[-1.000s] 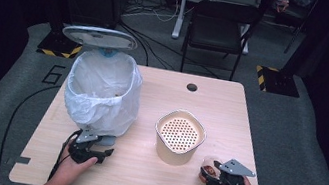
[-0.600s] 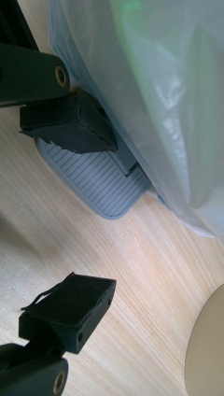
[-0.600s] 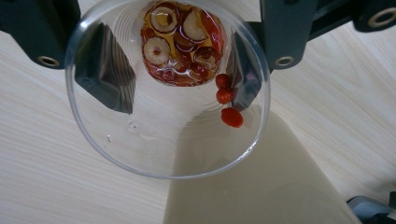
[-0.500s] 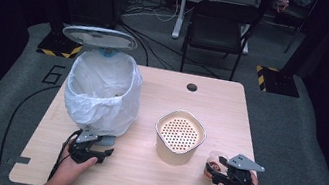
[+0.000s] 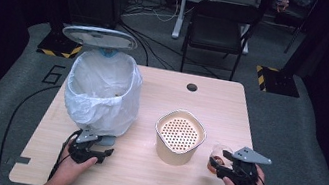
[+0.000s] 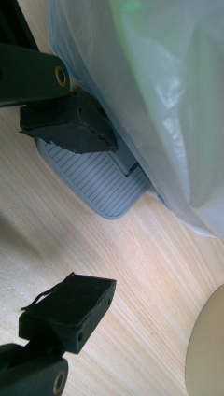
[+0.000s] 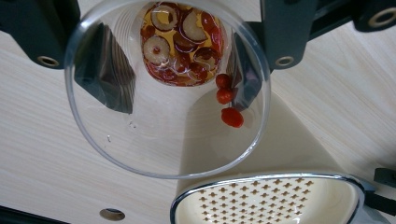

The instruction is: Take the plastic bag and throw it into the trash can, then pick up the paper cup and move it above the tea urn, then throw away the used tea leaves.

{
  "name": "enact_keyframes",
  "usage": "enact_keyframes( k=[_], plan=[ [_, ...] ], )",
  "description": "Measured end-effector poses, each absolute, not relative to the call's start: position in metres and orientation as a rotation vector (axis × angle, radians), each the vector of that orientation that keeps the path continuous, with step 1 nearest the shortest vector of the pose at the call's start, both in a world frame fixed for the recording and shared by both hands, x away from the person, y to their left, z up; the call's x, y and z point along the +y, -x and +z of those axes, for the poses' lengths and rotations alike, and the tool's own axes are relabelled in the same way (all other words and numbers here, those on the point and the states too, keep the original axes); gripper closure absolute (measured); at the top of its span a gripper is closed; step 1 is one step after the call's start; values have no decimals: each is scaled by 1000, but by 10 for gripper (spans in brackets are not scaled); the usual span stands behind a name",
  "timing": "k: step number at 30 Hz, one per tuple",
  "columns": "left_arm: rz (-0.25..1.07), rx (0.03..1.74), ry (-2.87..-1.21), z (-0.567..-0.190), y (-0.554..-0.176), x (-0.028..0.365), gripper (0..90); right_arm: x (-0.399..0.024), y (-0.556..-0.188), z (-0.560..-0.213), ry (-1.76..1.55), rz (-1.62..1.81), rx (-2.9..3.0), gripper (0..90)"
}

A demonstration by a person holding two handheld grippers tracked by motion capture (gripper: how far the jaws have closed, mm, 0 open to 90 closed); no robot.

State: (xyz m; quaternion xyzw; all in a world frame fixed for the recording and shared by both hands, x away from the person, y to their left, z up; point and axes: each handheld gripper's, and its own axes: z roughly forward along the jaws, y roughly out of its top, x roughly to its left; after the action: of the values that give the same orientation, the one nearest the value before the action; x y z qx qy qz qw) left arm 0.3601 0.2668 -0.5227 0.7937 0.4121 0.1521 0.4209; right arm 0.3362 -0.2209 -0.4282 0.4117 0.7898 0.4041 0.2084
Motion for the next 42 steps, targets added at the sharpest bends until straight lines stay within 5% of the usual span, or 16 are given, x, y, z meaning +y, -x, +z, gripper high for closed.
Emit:
enact_keyframes(
  k=[42],
  plan=[
    [394,1033,-1982,-523,-360,266,280,-225,-403,-357,-1096,1128,2193,427]
  ],
)
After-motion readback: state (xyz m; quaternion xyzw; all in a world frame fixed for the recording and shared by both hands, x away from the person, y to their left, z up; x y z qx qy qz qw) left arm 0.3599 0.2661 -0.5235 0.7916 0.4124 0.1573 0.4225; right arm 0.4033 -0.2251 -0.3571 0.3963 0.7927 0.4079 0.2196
